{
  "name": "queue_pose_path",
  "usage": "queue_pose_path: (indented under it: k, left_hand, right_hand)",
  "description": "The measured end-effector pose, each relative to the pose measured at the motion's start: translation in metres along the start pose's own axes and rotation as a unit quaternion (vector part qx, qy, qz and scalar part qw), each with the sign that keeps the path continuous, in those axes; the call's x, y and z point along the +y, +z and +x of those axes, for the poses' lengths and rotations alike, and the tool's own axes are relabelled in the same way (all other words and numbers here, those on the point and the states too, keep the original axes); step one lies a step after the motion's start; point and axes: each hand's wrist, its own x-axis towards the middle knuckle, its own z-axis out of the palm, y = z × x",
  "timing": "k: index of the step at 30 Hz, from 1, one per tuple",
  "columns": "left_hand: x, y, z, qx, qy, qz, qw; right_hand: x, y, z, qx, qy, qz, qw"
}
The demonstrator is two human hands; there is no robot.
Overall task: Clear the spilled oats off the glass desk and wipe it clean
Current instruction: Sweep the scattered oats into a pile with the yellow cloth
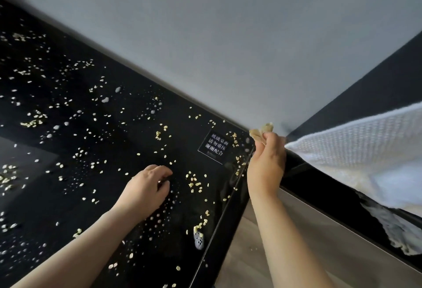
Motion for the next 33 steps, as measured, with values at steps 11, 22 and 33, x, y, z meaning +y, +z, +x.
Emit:
queue_pose_path:
  k: [11,22,33]
  left_hand:
    - [-0.016,0.002,0.048,-0.016,0.027,-0.022,0.999]
    - [-0.025,0.014,0.056,-0.015,0.052,0.006,0.999]
    - [-0.039,0.032,0.040,-0.036,0.088,0.102,0.990]
  right_hand:
    - [0.059,0.063,0.024,-0.111,0.212,-0.049,0.970]
    - [0.045,0.059,-0.042,-0.138,0.069,-0.006,0.988]
    - [0.067,0.068,0.037,-0.051,0.123,-0.032,0.991]
